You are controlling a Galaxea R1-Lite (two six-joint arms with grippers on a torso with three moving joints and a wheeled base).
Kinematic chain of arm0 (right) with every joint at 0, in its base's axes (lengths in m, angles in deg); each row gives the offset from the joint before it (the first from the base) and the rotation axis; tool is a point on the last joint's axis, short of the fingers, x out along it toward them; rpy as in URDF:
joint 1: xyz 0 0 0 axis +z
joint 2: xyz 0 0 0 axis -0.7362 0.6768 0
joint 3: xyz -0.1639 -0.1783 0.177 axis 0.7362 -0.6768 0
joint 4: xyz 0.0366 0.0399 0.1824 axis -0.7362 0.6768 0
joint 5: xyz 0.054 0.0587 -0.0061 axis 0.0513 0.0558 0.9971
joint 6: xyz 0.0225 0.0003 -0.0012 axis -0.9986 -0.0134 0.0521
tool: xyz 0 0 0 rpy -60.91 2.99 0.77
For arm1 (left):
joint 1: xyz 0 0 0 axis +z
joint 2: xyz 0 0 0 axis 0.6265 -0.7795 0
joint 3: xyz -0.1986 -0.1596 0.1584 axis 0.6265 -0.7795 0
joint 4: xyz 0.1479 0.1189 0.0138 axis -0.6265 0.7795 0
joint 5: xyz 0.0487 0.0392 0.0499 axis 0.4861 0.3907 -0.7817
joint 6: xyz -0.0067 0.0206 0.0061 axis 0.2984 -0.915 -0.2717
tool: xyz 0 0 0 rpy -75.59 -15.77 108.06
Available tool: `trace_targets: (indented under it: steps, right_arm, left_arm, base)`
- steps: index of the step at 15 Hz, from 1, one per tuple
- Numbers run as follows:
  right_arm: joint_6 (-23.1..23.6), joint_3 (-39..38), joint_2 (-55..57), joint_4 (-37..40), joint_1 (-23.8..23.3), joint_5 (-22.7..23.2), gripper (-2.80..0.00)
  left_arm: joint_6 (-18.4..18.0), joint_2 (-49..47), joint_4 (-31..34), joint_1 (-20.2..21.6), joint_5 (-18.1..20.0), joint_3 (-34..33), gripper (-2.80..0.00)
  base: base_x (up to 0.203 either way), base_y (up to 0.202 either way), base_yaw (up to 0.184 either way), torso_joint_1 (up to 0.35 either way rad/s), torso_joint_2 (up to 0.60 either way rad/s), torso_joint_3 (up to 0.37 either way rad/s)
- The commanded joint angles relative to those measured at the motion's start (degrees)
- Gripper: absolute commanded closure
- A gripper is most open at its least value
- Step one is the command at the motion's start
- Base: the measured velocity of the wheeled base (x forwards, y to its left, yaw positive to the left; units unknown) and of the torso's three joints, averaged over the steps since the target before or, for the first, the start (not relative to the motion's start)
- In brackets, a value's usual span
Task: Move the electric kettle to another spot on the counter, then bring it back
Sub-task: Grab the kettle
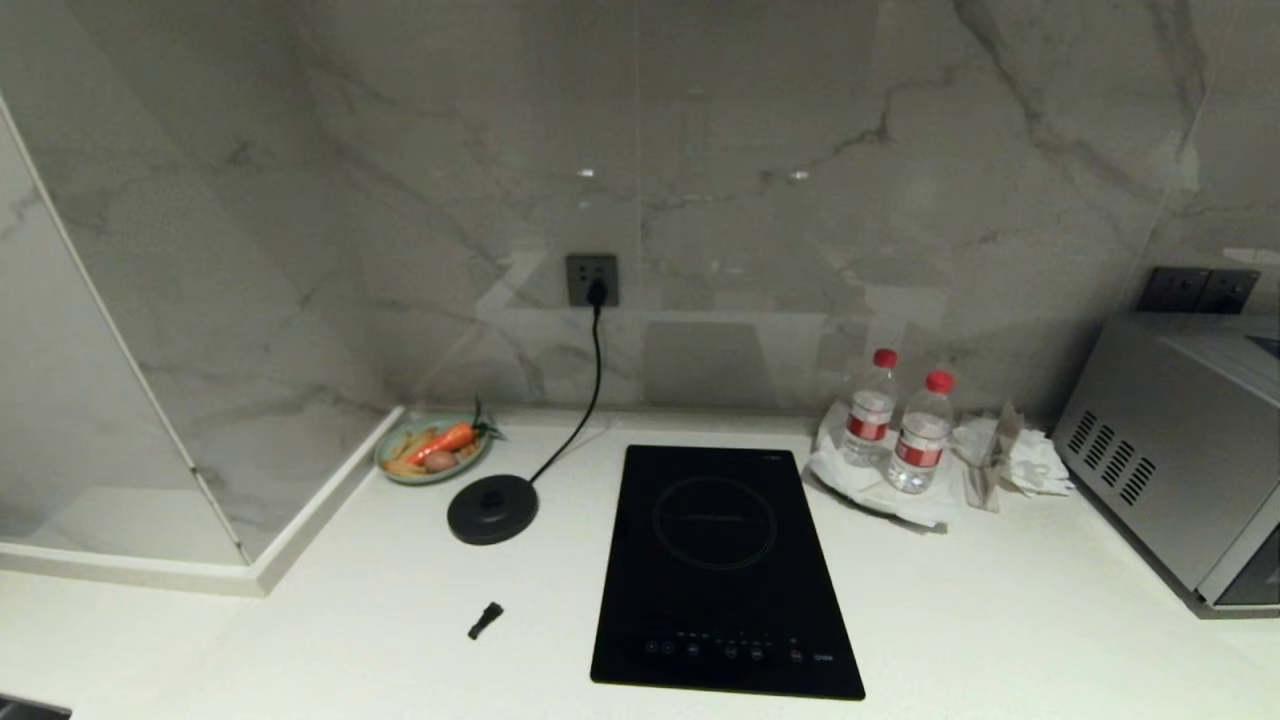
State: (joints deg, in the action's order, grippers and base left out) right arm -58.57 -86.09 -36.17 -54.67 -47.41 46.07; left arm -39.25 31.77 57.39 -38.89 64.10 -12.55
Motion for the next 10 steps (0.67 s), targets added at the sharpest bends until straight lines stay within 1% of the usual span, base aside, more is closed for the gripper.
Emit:
trace_targets:
  steps: [1,7,8,10]
  right_arm:
    - [0.0,0.0,0.1,-0.1,0.0,0.0,0.0]
    - [0.2,0.0,0.0,-0.2,0.0,0.0,0.0]
    - [0.3,0.0,0.0,-0.2,0.0,0.0,0.0]
    - [0.2,0.0,0.0,-0.2,0.0,0.0,0.0]
  left_arm:
    - [0.0,0.0,0.0,0.0,0.0,0.0,0.0]
    - [0.0,0.0,0.0,0.0,0.0,0.0,0.0]
    - [0.0,0.0,0.0,0.0,0.0,0.0,0.0]
    - [0.0,0.0,0.0,0.0,0.0,0.0,0.0]
  base:
    - [0.0,0.0,0.0,0.0,0.0,0.0]
    - [0.0,0.0,0.0,0.0,0.0,0.0]
    - [0.005,0.001,0.081,-0.002,0.01,0.007]
    - [-0.001,-0.009,0.163,0.002,0.02,0.003]
